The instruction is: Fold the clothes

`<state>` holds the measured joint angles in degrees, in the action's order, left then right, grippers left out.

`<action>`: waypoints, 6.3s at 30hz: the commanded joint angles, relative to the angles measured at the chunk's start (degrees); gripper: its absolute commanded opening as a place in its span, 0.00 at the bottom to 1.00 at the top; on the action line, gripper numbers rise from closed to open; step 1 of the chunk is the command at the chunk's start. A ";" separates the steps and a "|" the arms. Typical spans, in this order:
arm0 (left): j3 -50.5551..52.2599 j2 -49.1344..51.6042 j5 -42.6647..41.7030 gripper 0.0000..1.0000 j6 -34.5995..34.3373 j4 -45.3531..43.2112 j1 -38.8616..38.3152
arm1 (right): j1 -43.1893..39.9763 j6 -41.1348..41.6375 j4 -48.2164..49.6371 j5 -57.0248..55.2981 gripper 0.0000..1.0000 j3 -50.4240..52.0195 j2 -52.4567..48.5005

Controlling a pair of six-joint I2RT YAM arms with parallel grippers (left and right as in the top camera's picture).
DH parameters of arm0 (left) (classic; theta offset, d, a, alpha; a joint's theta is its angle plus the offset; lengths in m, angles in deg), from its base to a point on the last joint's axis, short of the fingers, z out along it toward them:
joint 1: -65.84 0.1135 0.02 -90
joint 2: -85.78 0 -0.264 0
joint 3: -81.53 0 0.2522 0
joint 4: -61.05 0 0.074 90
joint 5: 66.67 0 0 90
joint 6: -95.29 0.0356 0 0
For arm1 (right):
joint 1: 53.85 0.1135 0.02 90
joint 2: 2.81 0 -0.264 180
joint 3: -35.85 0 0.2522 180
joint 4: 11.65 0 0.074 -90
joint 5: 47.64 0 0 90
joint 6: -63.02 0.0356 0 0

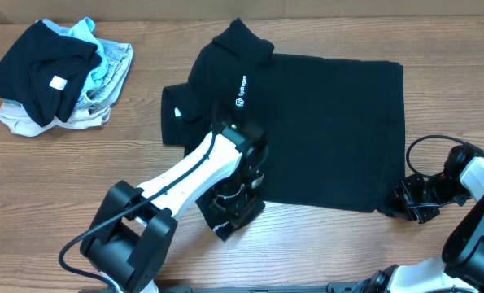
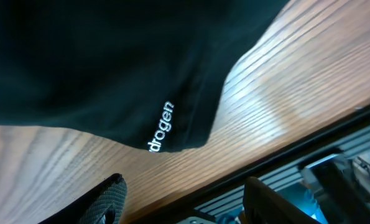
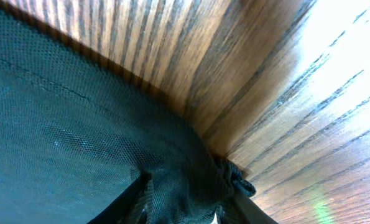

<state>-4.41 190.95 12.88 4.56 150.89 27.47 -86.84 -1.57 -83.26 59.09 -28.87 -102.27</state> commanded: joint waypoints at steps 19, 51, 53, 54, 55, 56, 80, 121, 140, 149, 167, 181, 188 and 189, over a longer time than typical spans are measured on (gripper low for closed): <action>11.61 0.37 2.12 0.37 -7.28 -9.01 1.29 | 0.17 -1.99 1.07 -2.93 0.36 0.13 -2.10; 1.57 0.35 5.38 0.04 -10.03 3.06 13.11 | 5.18 -2.34 2.75 -2.73 0.54 2.49 5.70; 0.46 0.35 5.38 0.04 -10.03 3.48 14.14 | 5.29 -1.03 3.74 -2.75 0.54 4.09 5.70; 0.09 0.35 5.38 0.04 -10.03 3.65 14.51 | 5.29 -0.92 4.57 -2.82 0.54 4.87 5.70; -0.07 0.35 5.57 0.04 -10.03 3.72 14.78 | 5.29 -0.31 5.79 -3.34 0.52 5.92 5.70; -0.07 0.35 5.64 0.04 -10.03 3.76 14.86 | 5.29 0.48 6.27 -3.87 0.41 6.49 5.70; -9.94 -4.04 13.16 0.04 -15.82 10.78 20.39 | 5.38 -2.89 -9.68 -2.73 0.04 -6.86 13.49; -10.16 -0.57 21.40 0.04 -4.37 -31.41 19.34 | 5.68 8.90 16.87 -0.59 0.06 -6.38 7.72; -12.81 -1.05 14.84 0.04 -4.83 -5.27 19.32 | 7.69 4.72 2.80 -1.31 0.04 -8.72 10.47; -12.70 -1.05 10.25 0.04 -4.81 9.99 19.17 | 2.95 4.57 -8.76 -12.00 0.04 -9.92 11.91; -12.68 -1.05 12.92 0.04 -4.57 -1.16 19.21 | 3.80 -0.96 4.96 -1.66 0.04 -9.75 11.80; -11.91 -1.03 18.84 0.04 -4.37 -10.69 19.21 | 9.07 -1.01 16.63 0.76 0.08 -8.90 8.28; -9.60 -1.03 19.89 0.04 -4.39 -13.51 19.21 | 10.75 -1.01 21.18 -0.42 0.08 -8.90 6.10; -9.51 -1.03 19.96 0.04 -4.37 -14.27 19.21 | 10.75 -1.01 21.40 -0.61 0.08 -8.90 5.90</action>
<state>-14.84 189.55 31.24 -0.44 137.62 47.08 -76.09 -2.24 -62.52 59.71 -37.22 -95.50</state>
